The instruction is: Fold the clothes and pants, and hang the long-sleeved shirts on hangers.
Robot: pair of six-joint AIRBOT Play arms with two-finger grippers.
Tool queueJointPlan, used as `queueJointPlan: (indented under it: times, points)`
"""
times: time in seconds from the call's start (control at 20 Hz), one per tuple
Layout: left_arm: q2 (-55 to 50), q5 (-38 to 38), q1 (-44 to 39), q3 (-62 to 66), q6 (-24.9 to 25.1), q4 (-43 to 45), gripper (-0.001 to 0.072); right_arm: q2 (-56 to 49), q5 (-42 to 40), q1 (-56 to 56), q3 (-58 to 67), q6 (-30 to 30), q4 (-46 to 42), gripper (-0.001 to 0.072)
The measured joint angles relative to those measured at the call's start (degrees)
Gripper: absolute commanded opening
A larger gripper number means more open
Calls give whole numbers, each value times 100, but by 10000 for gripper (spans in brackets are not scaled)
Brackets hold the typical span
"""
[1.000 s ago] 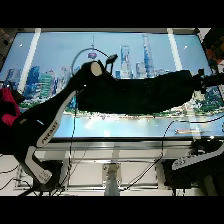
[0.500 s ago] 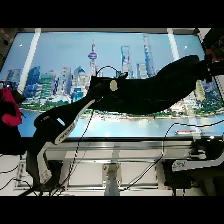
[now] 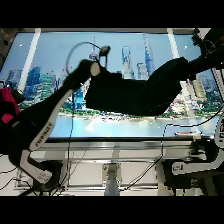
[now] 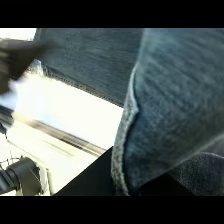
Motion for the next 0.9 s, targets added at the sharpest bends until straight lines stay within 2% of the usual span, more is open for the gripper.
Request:
queueJointPlan:
  times: [0.15,0.35,0.4,0.45,0.5,0.55,0.65,0.8,0.85,0.9]
  points:
    - [699,-238,483,0,-146,614,26,-4,-313,627,0,192,-181,24]
    - [1311,-376,807,0,-223,911,26,-175,-1003,1849,0,654,-389,29]
    - [1412,-385,844,0,-240,946,27,-271,-1353,2245,0,793,-413,193]
    - [1478,-413,872,0,-245,966,27,-378,-1812,2616,0,903,-411,468]
    - [1515,-468,885,0,-247,970,27,-496,-2385,3025,2,962,-369,491]
    - [1556,-496,907,-2,-247,977,27,-603,-2802,3379,2,1021,-387,461]
    - [1613,-542,975,0,-247,1014,27,-778,-3515,3960,0,1104,-507,461]
    - [1707,-564,1128,0,-249,1056,27,-879,-3871,4249,13,1172,-726,461]
    - [1729,-595,1172,-2,-249,1064,27,-896,-3871,4229,42,1178,-763,441]
    - [1757,-608,1204,0,-251,1067,26,-911,-3744,4148,94,1180,-804,346]
